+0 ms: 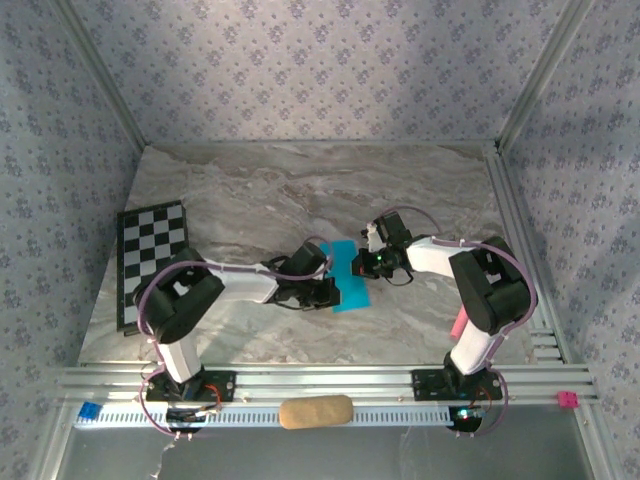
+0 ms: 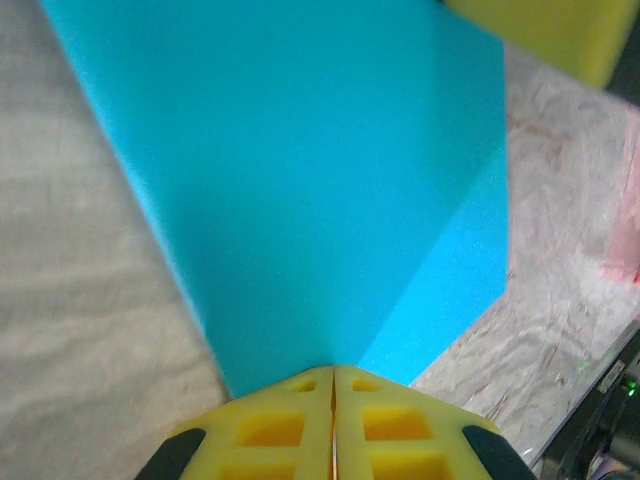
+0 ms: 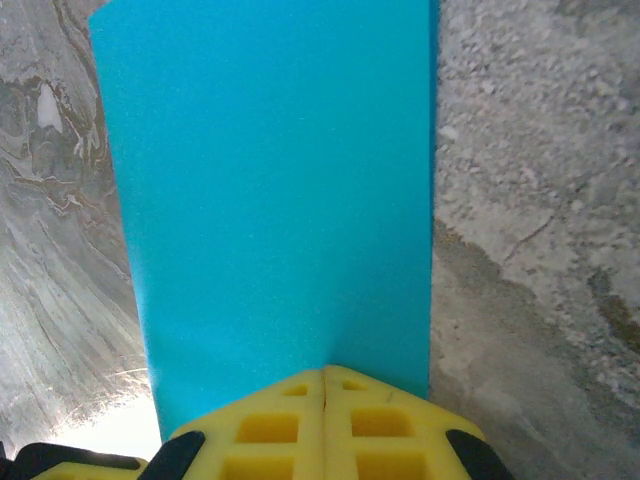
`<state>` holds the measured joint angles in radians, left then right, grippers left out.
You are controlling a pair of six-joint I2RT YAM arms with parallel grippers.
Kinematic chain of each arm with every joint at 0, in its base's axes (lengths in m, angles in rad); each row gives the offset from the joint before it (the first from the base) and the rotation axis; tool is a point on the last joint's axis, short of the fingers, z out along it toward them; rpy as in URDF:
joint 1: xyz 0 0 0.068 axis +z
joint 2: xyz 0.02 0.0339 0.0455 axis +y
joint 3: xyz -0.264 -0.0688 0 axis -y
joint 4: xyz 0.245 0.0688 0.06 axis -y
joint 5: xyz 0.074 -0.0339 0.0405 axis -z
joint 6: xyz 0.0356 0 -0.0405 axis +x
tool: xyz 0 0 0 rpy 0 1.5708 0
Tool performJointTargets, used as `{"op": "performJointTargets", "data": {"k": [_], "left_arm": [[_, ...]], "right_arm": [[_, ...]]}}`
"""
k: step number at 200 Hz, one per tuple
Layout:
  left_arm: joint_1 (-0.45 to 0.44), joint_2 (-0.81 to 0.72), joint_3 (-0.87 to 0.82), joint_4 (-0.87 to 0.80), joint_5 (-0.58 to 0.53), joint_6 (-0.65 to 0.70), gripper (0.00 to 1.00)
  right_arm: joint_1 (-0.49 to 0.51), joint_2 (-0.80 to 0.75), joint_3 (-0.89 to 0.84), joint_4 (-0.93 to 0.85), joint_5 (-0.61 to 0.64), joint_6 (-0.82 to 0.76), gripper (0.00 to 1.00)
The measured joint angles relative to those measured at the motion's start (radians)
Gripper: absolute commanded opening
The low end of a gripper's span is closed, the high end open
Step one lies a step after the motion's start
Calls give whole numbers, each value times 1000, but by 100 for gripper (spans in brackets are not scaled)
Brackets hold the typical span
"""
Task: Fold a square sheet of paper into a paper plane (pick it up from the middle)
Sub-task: First fold the square sheet of paper in half at the center of the table, then fold the triangle a second time at the center of the table.
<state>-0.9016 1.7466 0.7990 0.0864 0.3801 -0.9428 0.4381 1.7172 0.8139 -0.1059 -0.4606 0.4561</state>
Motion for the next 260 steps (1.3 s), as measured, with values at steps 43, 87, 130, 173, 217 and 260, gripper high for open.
{"op": "performJointTargets", "data": {"k": [43, 87, 130, 173, 217, 260], "left_arm": [[-31, -45, -36, -31, -8, 35, 12], [-64, -62, -30, -75, -50, 60, 12], [-47, -185, -30, -167, -128, 67, 12], [144, -261, -21, -163, -143, 55, 14], [216, -137, 173, -161, -72, 64, 14], [225, 51, 352, -154, -8, 80, 14]], "right_arm": [[0, 0, 0, 1, 0, 3, 0], [0, -2, 0, 0, 0, 3, 0], [0, -5, -1, 6, -11, 24, 4], [6, -85, -40, -16, -13, 113, 25], [-27, -322, -61, -70, 47, 160, 30], [-98, -414, -161, -114, 41, 193, 30]]}}
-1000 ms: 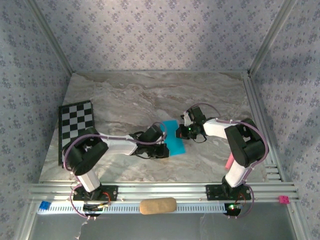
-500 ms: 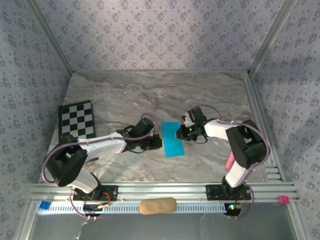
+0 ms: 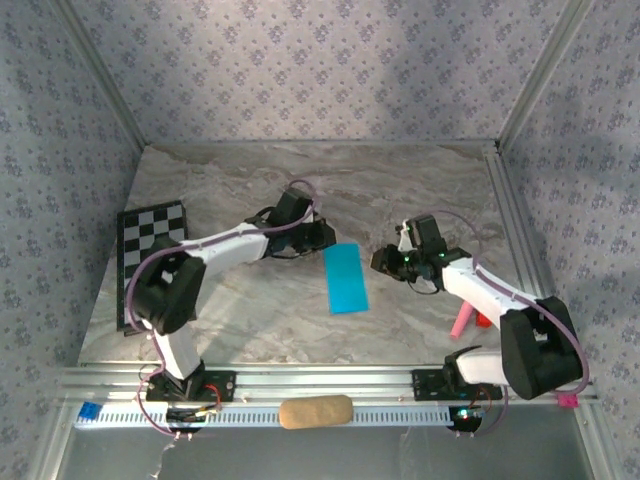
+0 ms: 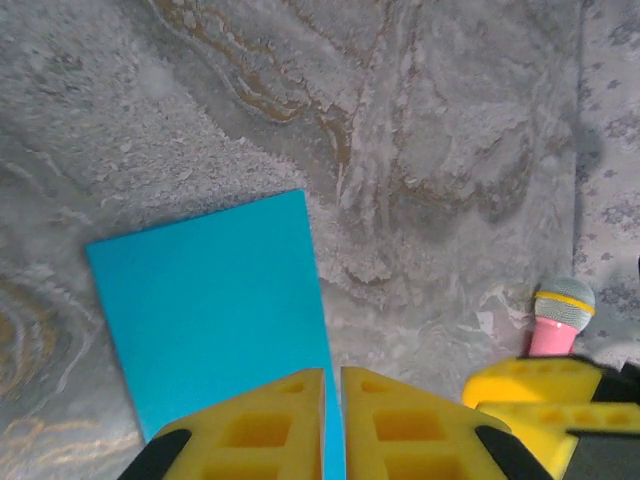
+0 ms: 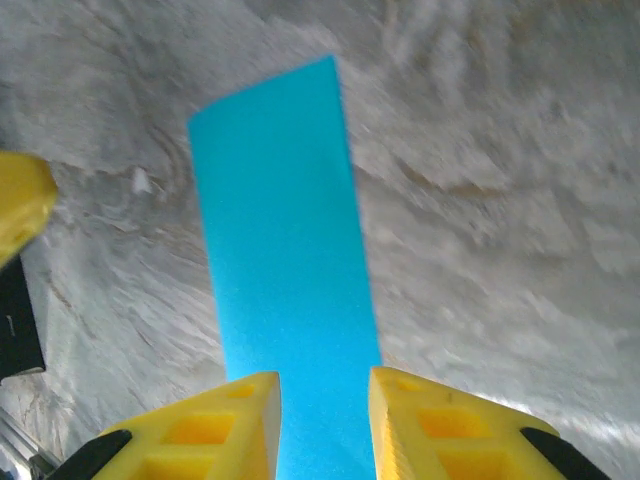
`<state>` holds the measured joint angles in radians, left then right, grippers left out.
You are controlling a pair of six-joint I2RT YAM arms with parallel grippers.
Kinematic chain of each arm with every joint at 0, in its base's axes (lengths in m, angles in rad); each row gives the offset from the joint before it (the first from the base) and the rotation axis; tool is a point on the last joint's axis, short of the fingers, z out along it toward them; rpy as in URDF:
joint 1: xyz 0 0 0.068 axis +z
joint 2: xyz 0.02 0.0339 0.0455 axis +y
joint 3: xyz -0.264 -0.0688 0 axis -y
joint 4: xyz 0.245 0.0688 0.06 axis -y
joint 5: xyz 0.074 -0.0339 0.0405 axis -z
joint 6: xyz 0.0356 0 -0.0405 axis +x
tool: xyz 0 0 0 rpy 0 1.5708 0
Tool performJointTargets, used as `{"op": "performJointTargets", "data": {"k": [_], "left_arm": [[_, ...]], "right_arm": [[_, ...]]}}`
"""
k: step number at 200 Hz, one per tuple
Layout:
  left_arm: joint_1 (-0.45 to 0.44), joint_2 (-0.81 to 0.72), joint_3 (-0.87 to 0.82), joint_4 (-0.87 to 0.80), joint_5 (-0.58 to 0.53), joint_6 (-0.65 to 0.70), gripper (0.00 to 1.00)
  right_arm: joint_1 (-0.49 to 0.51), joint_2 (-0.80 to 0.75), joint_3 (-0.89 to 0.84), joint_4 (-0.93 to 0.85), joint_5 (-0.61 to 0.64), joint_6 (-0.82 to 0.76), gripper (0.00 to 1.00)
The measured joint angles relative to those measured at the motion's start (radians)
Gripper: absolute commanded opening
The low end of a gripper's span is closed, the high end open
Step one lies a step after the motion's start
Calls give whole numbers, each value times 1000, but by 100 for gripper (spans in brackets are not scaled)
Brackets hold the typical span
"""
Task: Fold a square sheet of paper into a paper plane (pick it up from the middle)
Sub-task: Fold the triangle a second time at the center of the table.
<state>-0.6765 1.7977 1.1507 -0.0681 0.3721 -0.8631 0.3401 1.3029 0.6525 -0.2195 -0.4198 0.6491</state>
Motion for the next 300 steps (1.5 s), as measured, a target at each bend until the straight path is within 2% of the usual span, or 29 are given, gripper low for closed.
{"op": "performJointTargets", "data": {"k": [59, 80, 116, 195, 300], "left_arm": [[20, 147, 50, -6, 26, 0, 14], [27, 161, 50, -6, 25, 4, 14], [32, 175, 48, 2, 24, 10, 14], [35, 190, -18, 73, 31, 18, 14], [35, 195, -5, 68, 44, 84, 14]], "right_arm": [[10, 0, -58, -17, -82, 26, 36], [15, 0, -63, -16, -95, 36, 37], [32, 10, -67, -10, -116, 43, 48], [69, 101, -67, -10, -127, 47, 55], [64, 155, -66, 131, -230, 92, 45]]}}
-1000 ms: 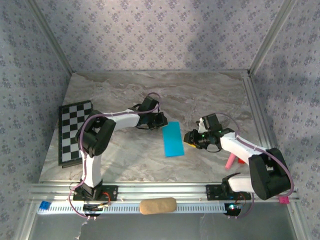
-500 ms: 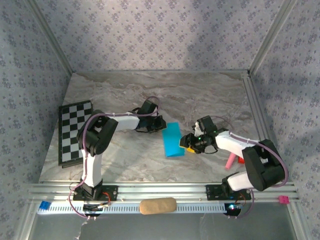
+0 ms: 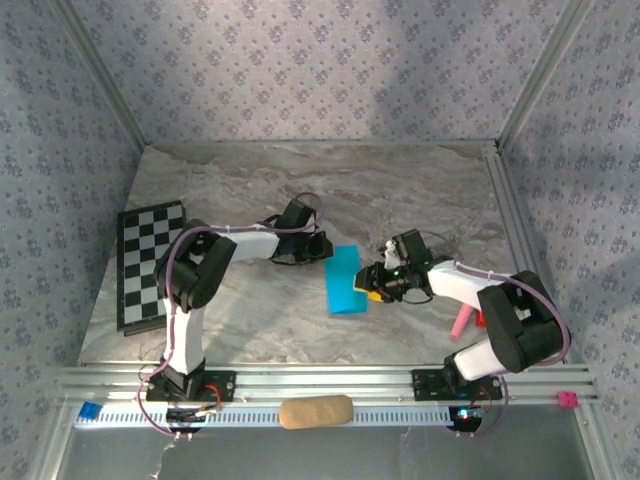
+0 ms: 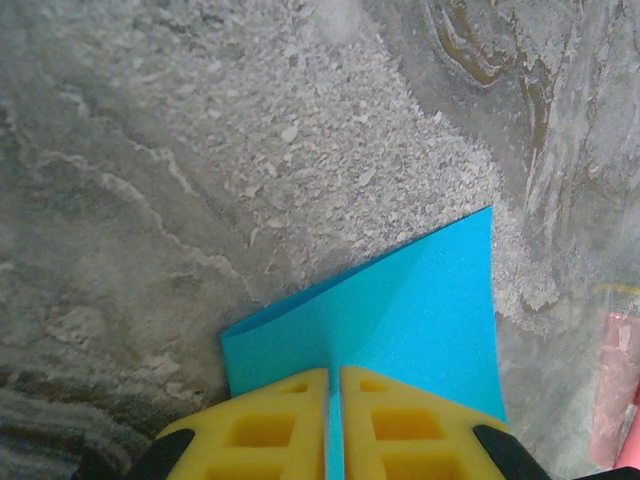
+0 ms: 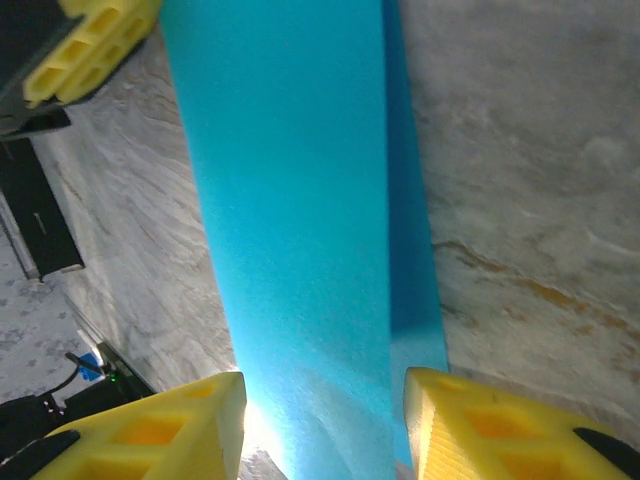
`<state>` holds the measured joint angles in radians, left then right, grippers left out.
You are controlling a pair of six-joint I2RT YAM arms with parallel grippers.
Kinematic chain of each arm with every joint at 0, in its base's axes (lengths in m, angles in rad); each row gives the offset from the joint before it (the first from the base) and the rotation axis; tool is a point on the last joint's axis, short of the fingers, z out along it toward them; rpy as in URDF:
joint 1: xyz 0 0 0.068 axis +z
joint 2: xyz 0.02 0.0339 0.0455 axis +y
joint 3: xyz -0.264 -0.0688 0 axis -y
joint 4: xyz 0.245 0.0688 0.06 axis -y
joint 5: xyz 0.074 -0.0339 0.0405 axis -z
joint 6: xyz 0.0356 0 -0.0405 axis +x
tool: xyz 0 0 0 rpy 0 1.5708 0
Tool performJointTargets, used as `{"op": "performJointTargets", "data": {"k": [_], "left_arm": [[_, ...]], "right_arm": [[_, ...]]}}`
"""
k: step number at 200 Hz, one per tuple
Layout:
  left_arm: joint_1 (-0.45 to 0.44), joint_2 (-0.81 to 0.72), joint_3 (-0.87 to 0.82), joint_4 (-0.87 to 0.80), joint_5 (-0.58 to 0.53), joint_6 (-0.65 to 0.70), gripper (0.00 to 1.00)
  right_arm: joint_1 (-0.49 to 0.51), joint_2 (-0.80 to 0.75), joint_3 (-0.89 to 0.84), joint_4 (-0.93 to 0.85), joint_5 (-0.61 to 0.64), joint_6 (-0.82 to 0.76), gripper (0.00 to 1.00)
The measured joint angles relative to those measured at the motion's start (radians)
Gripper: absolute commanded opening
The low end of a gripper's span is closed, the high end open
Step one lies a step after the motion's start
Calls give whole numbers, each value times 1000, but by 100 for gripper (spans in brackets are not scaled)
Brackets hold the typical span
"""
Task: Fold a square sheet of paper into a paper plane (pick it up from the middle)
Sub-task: Fold the triangle a second time at the center of the table.
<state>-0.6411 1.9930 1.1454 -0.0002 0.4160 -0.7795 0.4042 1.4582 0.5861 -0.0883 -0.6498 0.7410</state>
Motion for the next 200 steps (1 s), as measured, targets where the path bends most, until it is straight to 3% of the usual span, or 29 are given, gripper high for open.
{"op": "performJointTargets", "data": {"k": [154, 200], "left_arm": [[0, 53, 81, -24, 19, 65, 14], [0, 58, 92, -34, 22, 85, 15]], "right_arm": [[-71, 77, -1, 184, -90, 55, 48], [-95, 90, -1, 222, -134, 52, 41]]}}
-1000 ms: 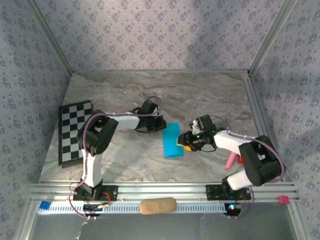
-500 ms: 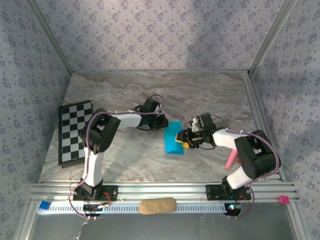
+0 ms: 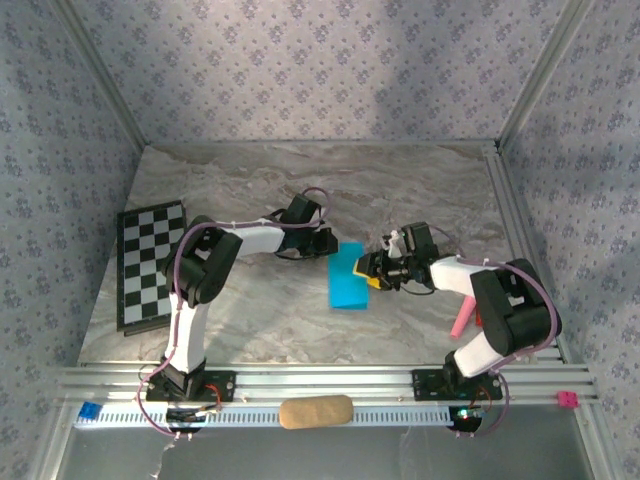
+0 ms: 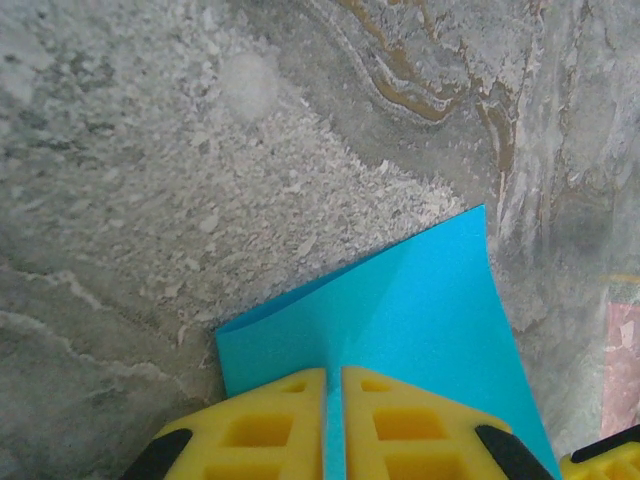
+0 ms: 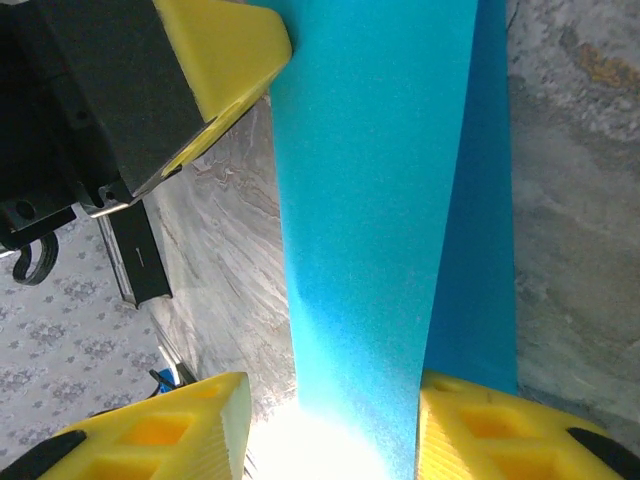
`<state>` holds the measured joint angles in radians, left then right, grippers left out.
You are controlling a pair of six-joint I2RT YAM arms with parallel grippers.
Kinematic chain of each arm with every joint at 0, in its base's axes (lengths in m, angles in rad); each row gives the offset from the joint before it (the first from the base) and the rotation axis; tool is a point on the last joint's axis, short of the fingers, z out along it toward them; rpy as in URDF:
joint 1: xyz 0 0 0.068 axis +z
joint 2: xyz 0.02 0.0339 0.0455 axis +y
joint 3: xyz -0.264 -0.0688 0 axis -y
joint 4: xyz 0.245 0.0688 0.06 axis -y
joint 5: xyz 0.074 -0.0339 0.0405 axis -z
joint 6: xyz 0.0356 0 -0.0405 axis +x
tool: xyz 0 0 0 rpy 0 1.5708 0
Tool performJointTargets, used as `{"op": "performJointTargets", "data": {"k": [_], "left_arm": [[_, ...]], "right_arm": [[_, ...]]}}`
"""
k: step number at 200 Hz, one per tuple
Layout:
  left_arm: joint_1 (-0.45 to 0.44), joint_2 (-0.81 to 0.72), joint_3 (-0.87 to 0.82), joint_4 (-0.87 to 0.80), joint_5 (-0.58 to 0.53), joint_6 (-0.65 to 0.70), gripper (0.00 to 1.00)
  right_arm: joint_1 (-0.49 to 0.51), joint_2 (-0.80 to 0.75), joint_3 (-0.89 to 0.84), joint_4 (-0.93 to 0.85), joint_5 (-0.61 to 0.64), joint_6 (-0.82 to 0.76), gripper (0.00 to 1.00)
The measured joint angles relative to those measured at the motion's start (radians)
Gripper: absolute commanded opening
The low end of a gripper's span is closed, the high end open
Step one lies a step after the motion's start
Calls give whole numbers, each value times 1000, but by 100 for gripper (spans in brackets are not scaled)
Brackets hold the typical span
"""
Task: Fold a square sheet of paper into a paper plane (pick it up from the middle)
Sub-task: Fold the triangle a second time at the center of the table.
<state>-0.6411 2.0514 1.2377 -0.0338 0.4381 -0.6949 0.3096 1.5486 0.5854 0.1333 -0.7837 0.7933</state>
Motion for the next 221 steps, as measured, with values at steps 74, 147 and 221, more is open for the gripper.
{"op": "performJointTargets", "data": {"k": [74, 147, 221], "left_arm": [[0, 0, 3, 3, 4, 22, 21], [0, -26, -19, 38, 12, 31, 41], [-43, -336, -219, 106, -116, 109, 45]], "right_arm": [[-18, 63, 0, 31, -30, 0, 25], [-18, 95, 0, 32, -29, 0, 13], [-3, 97, 1, 47, 10, 38, 7]]}}
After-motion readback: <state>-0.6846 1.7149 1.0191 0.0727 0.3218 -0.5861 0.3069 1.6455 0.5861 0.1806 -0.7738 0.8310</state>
